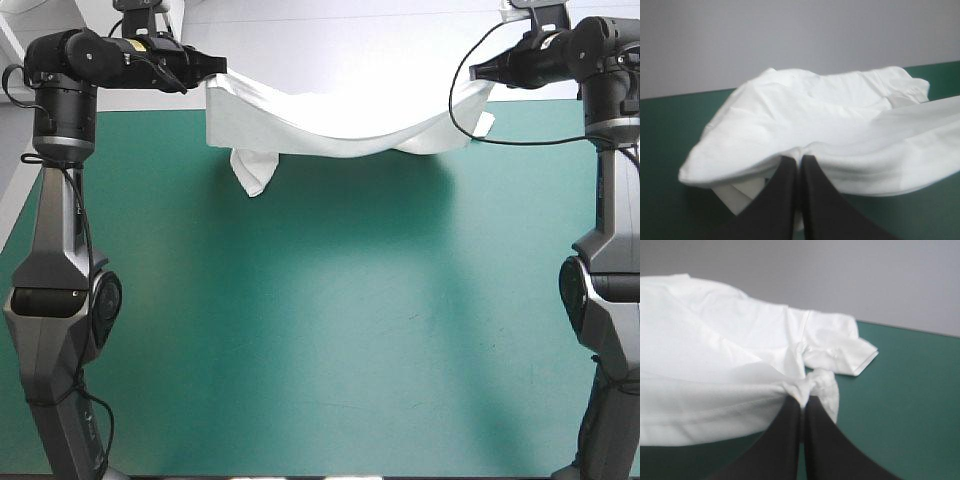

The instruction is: Fold the cloth

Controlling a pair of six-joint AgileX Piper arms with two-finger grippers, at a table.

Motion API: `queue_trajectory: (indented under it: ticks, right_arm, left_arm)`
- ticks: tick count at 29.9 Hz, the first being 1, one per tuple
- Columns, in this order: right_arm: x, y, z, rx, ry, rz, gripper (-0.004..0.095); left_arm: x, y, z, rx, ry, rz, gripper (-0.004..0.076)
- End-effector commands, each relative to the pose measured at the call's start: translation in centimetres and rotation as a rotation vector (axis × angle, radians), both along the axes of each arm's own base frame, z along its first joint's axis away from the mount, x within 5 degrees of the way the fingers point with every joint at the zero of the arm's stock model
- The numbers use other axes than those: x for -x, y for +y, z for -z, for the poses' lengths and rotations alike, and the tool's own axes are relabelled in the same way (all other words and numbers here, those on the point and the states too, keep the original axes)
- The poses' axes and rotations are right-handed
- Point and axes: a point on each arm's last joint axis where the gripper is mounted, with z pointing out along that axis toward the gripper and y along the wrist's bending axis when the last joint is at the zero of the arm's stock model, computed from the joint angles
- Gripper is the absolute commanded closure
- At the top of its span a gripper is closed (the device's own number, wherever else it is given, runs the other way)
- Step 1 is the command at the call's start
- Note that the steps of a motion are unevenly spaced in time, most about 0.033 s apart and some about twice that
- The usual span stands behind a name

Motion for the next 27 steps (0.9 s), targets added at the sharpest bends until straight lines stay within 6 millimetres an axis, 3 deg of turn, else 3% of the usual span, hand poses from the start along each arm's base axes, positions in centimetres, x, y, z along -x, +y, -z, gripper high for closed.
queue_trajectory:
  ticks: [1,3,6,13,17,21,27]
  right_arm:
    - [3.1,-0.2,-2.4,-0.035,-0.024,-0.001,0.0927]
    - [3.9,-0.2,-2.0,-0.021,0.016,0.001,0.0927]
    - [5.9,-0.6,-2.1,-0.021,0.049,0.011,0.0927]
    - [10.9,-1.1,-1.0,0.045,0.152,0.053,0.0927]
    - [14.3,-1.7,1.3,0.118,0.245,0.089,0.0927]
    - [18.2,-2.1,4.5,0.18,0.356,0.105,0.0927]
    - [23.5,-2.5,7.1,0.282,0.405,0.116,0.0927]
  left_arm:
    - [3.8,-0.4,-2.4,0.059,0.023,0.059,0.0733]
    - [5.0,-0.1,-1.6,0.019,0.077,0.055,0.0733]
    - [7.3,0.3,1.4,-0.034,0.215,0.05,0.0733]
    - [14.6,1.1,5.8,-0.076,0.354,0.057,0.0733]
    - [17.1,1.1,8.0,-0.076,0.404,0.091,0.0733]
    - [18.8,0.7,8.9,-0.041,0.436,0.144,0.0733]
    - [22.0,0.7,10.2,-0.051,0.474,0.165,0.0733]
